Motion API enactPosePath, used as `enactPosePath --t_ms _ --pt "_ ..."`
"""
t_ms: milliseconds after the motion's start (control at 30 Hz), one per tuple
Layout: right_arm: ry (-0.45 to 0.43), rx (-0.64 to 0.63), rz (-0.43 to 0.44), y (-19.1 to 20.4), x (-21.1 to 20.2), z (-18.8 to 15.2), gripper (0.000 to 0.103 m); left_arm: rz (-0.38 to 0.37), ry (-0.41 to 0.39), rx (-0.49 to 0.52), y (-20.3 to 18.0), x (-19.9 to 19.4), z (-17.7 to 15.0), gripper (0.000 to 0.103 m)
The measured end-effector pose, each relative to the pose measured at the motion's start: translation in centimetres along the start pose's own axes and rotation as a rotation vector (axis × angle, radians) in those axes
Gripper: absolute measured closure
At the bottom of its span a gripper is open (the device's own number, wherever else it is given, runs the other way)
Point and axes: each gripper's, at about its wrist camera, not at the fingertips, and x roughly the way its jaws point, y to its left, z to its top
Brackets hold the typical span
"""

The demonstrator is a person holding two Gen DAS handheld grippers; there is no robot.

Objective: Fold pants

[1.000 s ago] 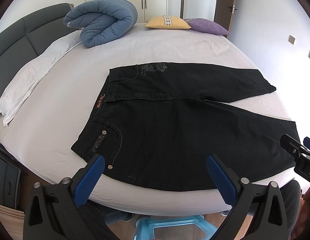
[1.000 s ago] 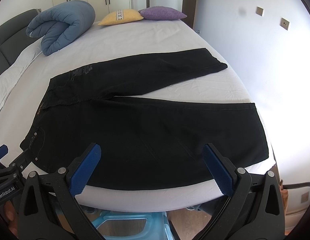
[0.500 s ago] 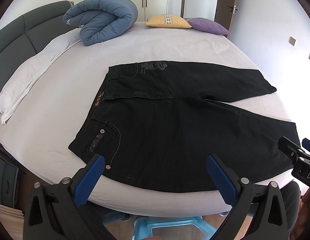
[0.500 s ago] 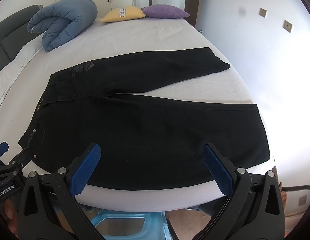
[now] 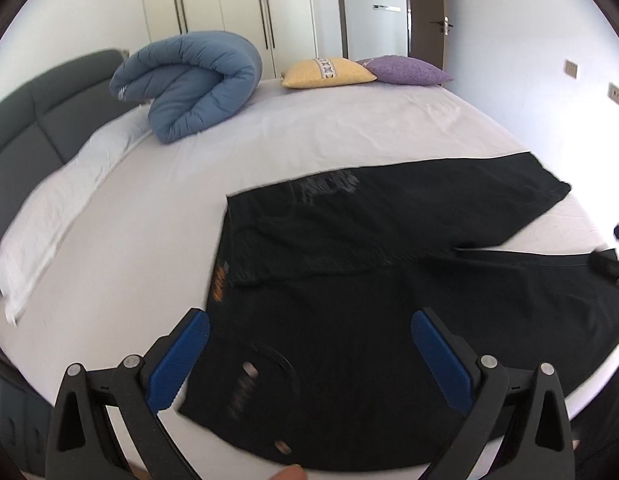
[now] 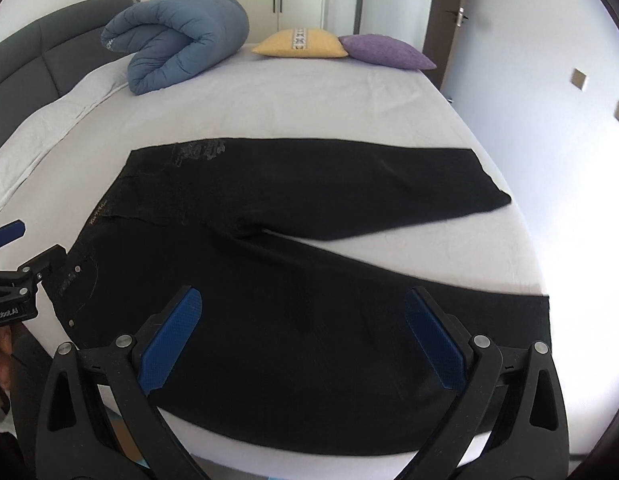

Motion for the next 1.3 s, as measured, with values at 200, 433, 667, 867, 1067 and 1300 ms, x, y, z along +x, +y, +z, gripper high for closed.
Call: enactPosePath --t_ms 200,433,667,867,1067,1300 --pt "-0.08 -0.059 0.071 -1.1 4.8 7.4 0.0 0.031 -0.027 0.065 2.6 4.7 3.9 0.0" --pt "-0.064 -0.262 0.151 -0.1 12.9 14.3 0.0 0.056 0.002 0.033 5.8 12.2 9.9 0.0" --pt "-0.057 -0.407 0.262 1.3 18.5 16.3 0.0 -0.159 0.14 0.289 4.9 22.6 16.3 0.0" --pt "-0.026 -0.433 0.327 1.3 22.2 17.3 0.027 -0.281 0.25 0.375 5.6 29.2 18.5 0.012" --pt "0.017 -0.433 0.39 1.2 26.0 18.6 0.046 -0.323 0.375 0.469 4.6 33.7 17.0 0.012" --pt "0.048 -0.493 0.416 2.8 28.6 20.0 0.06 -0.387 0.465 0.453 4.8 35.5 15.5 0.023"
